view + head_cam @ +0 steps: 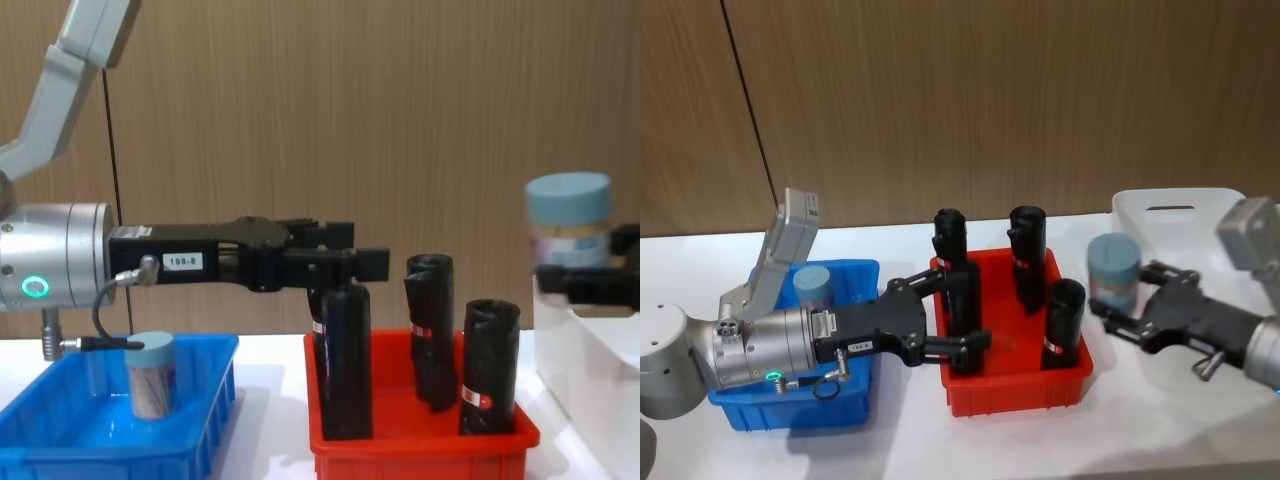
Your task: Pick the cotton swabs from the blue box and place them into the white box.
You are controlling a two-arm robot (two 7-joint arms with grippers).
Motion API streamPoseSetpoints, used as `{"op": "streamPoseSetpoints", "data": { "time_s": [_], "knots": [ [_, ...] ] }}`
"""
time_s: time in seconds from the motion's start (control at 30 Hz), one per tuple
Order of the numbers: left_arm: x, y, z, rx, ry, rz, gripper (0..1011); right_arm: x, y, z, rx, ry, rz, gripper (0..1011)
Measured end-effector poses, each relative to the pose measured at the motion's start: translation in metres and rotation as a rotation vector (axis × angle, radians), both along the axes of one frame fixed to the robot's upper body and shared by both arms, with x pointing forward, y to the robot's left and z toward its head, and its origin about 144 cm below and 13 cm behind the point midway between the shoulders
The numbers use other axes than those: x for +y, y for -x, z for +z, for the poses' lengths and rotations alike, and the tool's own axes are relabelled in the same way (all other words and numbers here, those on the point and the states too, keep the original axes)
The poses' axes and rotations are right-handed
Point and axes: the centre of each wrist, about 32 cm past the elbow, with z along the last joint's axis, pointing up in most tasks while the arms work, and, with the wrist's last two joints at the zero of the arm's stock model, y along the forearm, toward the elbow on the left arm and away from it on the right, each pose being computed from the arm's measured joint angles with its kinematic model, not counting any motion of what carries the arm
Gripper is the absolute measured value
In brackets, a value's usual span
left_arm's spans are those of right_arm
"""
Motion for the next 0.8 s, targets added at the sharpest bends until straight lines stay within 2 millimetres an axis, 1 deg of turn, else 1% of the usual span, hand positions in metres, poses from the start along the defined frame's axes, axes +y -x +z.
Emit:
{"op": "streamPoseSetpoints", "data": {
  "time_s": [0.03,0.13,0.2,0.47,0.63,0.73,0.8],
  "knots": [
    [0.0,0.0,0.0,0.0,0.0,0.0,1004,-0.006,0.001,0.001,-0.005,-0.002,-0.02,648],
    [0.0,0.0,0.0,0.0,0.0,0.0,1004,-0.013,0.002,0.003,-0.012,-0.003,-0.046,648],
    [0.0,0.0,0.0,0.0,0.0,0.0,1004,-0.022,0.003,0.005,-0.02,-0.005,-0.083,648],
    [0.0,0.0,0.0,0.0,0.0,0.0,1004,-0.036,0.001,0.005,-0.025,-0.015,-0.173,648],
    [0.0,0.0,0.0,0.0,0.0,0.0,1004,-0.044,-0.006,0.002,-0.02,-0.022,-0.251,648],
    [0.0,0.0,0.0,0.0,0.0,0.0,1004,-0.047,-0.015,-0.002,-0.012,-0.031,-0.311,648],
    [0.0,0.0,0.0,0.0,0.0,0.0,1004,-0.048,-0.017,-0.003,-0.009,-0.032,-0.32,648]
  ]
}}
